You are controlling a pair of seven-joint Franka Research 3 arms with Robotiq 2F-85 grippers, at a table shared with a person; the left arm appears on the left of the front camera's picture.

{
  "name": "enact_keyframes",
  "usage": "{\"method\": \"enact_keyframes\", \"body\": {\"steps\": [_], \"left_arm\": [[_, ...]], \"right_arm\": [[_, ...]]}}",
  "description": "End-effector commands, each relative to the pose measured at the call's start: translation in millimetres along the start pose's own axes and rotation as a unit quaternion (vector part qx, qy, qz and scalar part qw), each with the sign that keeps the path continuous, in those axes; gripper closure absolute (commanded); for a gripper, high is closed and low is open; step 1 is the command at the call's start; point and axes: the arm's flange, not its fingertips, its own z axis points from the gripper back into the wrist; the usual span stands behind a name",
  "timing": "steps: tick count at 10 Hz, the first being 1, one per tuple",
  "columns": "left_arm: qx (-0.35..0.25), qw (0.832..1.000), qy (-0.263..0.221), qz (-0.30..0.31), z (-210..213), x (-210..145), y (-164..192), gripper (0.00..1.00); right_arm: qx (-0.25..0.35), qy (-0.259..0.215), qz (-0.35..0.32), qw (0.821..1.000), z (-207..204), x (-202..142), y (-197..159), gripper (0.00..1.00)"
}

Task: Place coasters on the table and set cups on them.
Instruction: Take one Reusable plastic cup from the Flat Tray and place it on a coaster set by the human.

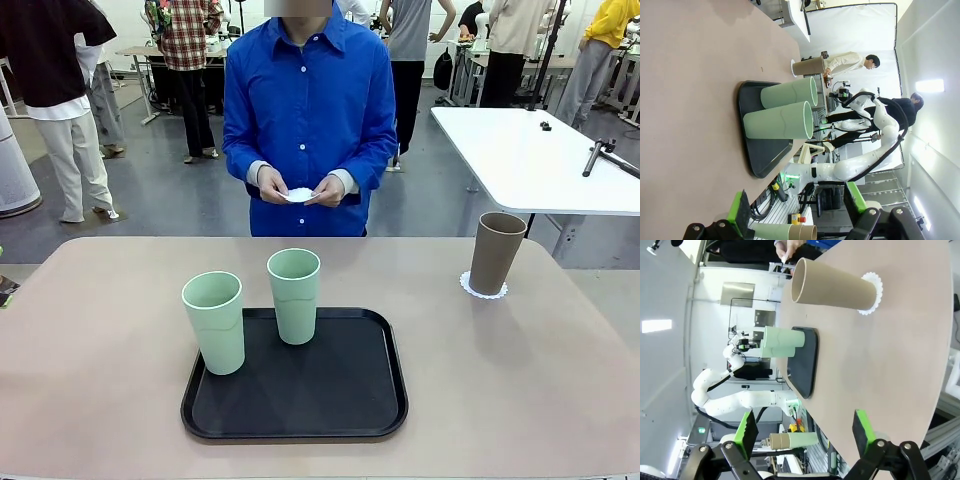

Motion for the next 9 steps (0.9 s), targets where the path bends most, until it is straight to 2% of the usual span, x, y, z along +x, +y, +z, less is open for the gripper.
{"method": "enact_keyframes", "body": {"steps": [1,2,9], "left_arm": [[-0.006,1.0,-0.003,-0.004,0.8,-0.3,-1.0,0.0],[-0.006,1.0,-0.003,-0.004,0.8,-0.3,-1.0,0.0],[-0.006,1.0,-0.003,-0.004,0.8,-0.3,-1.0,0.0]], "right_arm": [[0.02,0.014,0.014,1.0,0.6,1.9,1.9,0.0],[0.0,0.0,0.0,1.0,0.0,0.0,0.0,0.0],[0.0,0.0,0.0,1.0,0.0,0.0,0.0,0.0]]}}
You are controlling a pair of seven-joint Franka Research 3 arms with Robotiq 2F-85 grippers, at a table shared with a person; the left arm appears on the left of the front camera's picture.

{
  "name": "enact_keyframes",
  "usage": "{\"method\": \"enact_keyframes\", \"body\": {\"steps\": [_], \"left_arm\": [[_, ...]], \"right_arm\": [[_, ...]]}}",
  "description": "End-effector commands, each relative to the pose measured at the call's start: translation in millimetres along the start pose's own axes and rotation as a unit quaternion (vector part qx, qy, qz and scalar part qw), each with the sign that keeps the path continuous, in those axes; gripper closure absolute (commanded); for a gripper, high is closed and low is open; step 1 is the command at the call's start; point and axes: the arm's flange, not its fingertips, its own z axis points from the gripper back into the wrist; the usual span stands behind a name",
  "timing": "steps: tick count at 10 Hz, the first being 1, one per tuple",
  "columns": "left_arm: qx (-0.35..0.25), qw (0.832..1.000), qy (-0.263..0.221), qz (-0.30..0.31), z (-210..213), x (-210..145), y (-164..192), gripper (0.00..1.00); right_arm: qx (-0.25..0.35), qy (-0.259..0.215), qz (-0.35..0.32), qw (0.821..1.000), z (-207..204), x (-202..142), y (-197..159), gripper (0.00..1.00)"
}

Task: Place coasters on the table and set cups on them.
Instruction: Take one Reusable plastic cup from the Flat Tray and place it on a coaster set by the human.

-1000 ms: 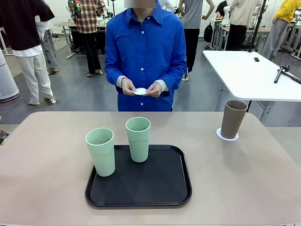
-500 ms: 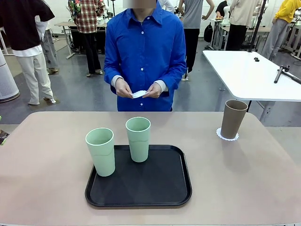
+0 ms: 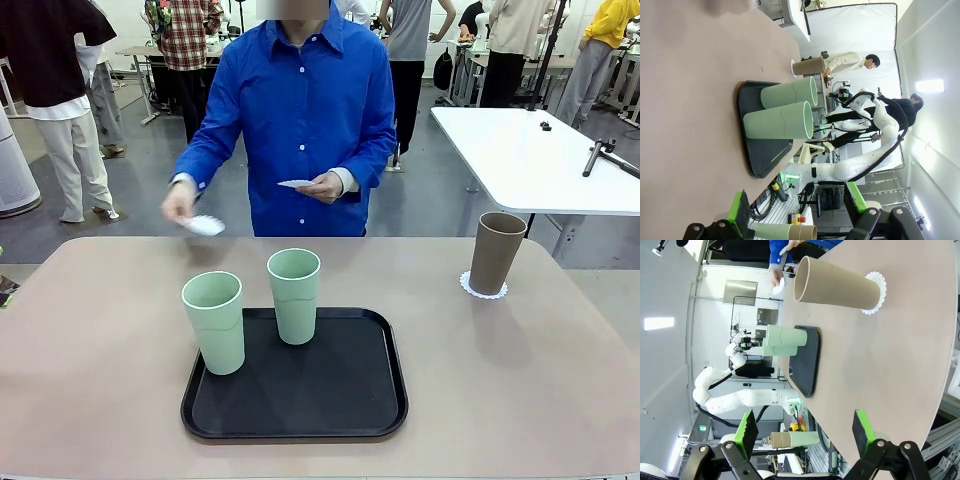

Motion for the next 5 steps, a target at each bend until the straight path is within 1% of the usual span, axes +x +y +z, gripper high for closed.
{"method": "enact_keyframes", "body": {"steps": [1,5], "left_arm": [[-0.006,1.0,-0.003,-0.004,0.8,-0.3,-1.0,0.0],[-0.006,1.0,-0.003,-0.004,0.8,-0.3,-1.0,0.0]], "right_arm": [[-0.004,-0.003,-0.001,1.0,1.6,0.2,0.1,0.0],[-0.004,-0.003,-0.001,1.0,1.6,0.2,0.1,0.0]]}}
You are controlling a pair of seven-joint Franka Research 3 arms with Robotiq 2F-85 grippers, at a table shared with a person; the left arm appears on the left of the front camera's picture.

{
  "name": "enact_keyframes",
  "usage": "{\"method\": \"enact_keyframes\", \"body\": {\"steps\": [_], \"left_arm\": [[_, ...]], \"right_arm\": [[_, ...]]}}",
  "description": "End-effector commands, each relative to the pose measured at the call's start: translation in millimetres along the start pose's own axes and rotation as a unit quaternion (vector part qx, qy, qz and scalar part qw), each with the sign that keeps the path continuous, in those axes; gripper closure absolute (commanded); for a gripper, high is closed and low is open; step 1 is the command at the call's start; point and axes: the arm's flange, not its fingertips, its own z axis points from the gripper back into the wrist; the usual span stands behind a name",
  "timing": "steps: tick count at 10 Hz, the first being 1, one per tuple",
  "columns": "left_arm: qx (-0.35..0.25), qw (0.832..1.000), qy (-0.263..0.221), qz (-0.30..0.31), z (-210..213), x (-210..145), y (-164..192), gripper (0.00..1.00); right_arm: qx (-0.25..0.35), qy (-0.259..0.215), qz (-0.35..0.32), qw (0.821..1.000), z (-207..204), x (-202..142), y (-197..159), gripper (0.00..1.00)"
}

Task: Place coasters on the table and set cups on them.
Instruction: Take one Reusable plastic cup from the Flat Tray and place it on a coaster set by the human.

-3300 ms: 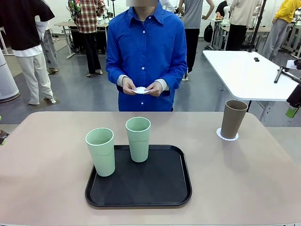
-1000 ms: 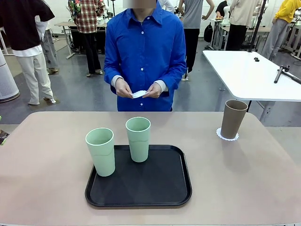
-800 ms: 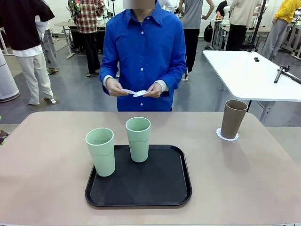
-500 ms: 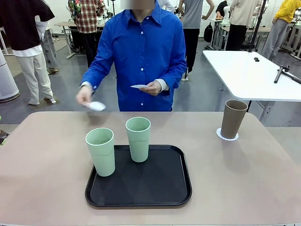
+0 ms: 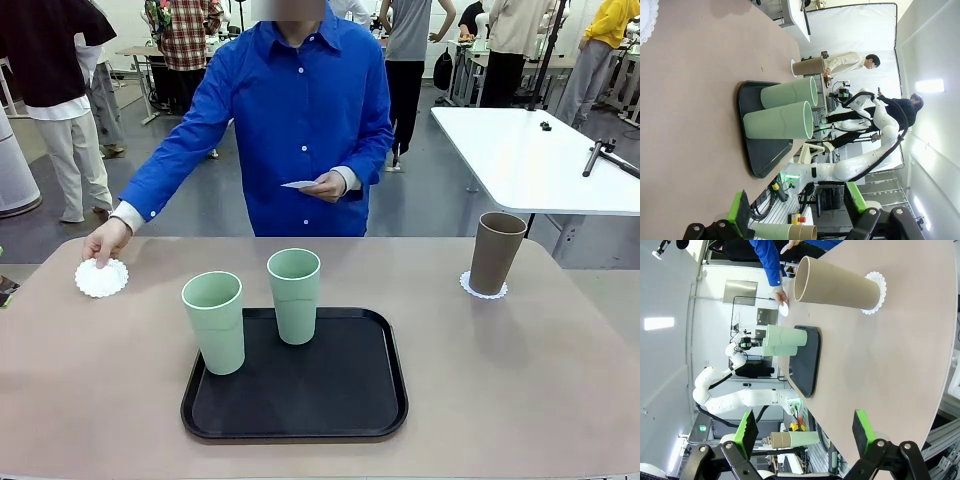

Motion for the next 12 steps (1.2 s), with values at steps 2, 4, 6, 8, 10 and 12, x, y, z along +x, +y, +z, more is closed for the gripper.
{"method": "enact_keyframes", "body": {"steps": [2,4,6,8,10,12], "left_arm": [[-0.006,1.0,-0.003,-0.004,0.8,-0.3,-1.0,0.0],[-0.006,1.0,-0.003,-0.004,0.8,-0.3,-1.0,0.0],[-0.006,1.0,-0.003,-0.004,0.8,-0.3,-1.0,0.0],[-0.006,1.0,-0.003,-0.004,0.8,-0.3,-1.0,0.0],[-0.006,1.0,-0.003,-0.004,0.8,-0.3,-1.0,0.0],[-0.006,1.0,-0.003,-0.004,0.8,-0.3,-1.0,0.0]], "right_arm": [[-0.004,-0.003,-0.001,1.0,1.6,0.2,0.1,0.0],[-0.004,-0.003,-0.001,1.0,1.6,0.2,0.1,0.0],[-0.004,-0.003,-0.001,1.0,1.6,0.2,0.1,0.0],[-0.004,-0.003,-0.001,1.0,1.6,0.2,0.1,0.0],[-0.004,-0.003,-0.001,1.0,1.6,0.2,0.1,0.0],[-0.004,-0.003,-0.001,1.0,1.6,0.2,0.1,0.0]]}}
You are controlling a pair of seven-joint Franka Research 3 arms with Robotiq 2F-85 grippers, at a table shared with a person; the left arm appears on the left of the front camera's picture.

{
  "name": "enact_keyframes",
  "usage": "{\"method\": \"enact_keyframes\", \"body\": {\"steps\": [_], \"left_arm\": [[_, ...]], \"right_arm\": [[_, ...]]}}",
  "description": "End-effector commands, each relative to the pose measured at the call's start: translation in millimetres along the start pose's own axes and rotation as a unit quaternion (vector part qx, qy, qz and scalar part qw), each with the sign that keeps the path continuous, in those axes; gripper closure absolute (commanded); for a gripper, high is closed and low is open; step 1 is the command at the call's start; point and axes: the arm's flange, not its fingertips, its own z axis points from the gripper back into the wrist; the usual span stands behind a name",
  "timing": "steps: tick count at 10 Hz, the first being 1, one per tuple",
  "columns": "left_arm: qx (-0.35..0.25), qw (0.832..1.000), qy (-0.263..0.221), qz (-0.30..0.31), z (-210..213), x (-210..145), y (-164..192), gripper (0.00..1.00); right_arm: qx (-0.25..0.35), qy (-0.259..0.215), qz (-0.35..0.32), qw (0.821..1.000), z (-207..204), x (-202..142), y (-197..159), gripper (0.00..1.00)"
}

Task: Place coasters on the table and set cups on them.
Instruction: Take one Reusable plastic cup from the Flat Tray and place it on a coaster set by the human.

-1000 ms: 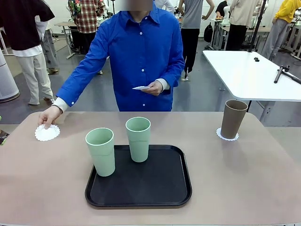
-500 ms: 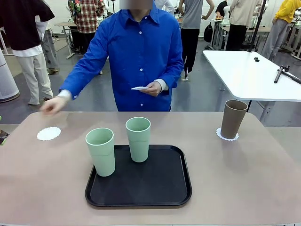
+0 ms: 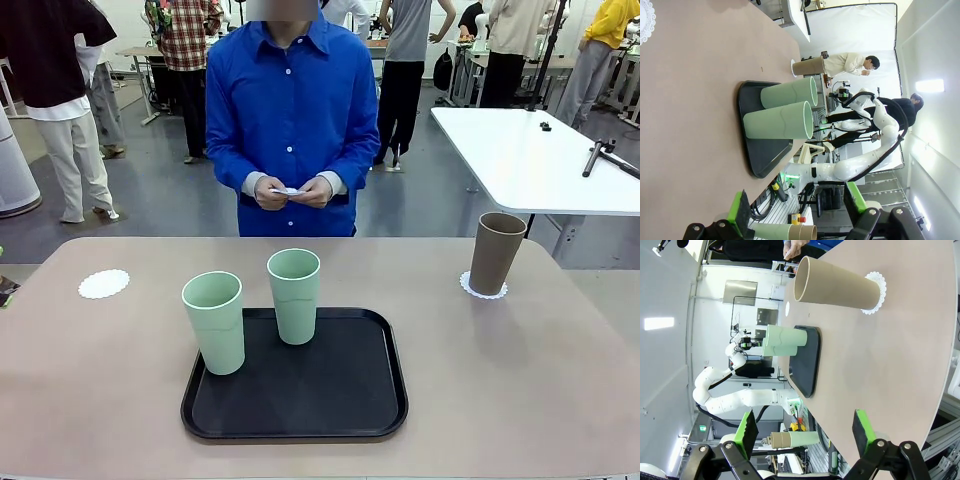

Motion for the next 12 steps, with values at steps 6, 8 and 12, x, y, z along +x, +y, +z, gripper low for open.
{"method": "enact_keyframes", "body": {"steps": [6,8,12], "left_arm": [[-0.006,1.0,-0.003,-0.004,0.8,-0.3,-1.0,0.0],[-0.006,1.0,-0.003,-0.004,0.8,-0.3,-1.0,0.0],[-0.006,1.0,-0.003,-0.004,0.8,-0.3,-1.0,0.0]], "right_arm": [[-0.004,-0.003,-0.001,1.0,1.5,0.2,0.1,0.0],[-0.004,-0.003,-0.001,1.0,1.5,0.2,0.1,0.0],[-0.004,-0.003,-0.001,1.0,1.5,0.2,0.1,0.0]]}}
